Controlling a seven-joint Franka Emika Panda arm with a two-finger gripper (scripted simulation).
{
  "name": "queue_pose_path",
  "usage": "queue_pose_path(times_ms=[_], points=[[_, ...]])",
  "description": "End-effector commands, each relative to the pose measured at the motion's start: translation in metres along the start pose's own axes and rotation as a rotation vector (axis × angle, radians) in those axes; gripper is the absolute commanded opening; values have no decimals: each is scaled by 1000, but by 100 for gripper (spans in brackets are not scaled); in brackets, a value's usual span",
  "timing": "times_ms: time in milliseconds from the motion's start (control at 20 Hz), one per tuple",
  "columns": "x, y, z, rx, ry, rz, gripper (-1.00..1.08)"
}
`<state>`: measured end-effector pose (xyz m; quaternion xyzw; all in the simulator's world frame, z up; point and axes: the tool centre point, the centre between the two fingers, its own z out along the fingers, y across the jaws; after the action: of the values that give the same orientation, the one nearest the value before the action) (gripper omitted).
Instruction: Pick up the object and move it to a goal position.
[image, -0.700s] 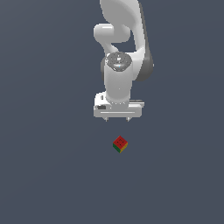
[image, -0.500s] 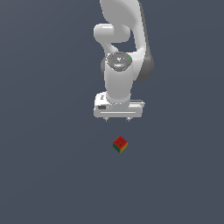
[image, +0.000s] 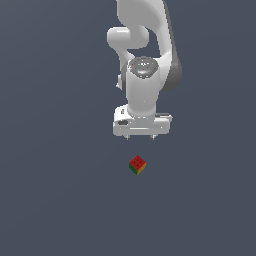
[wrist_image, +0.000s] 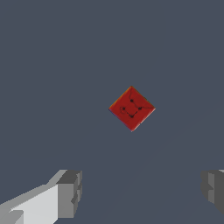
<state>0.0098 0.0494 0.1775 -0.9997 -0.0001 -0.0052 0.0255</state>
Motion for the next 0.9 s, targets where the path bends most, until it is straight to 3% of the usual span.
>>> queue_pose_path(times_ms=[0,450,850], points=[[0,1,1,0,-1,3,100],[6,2,9,-2,-2,87,100],[18,4,27,-8,-4,251,100]])
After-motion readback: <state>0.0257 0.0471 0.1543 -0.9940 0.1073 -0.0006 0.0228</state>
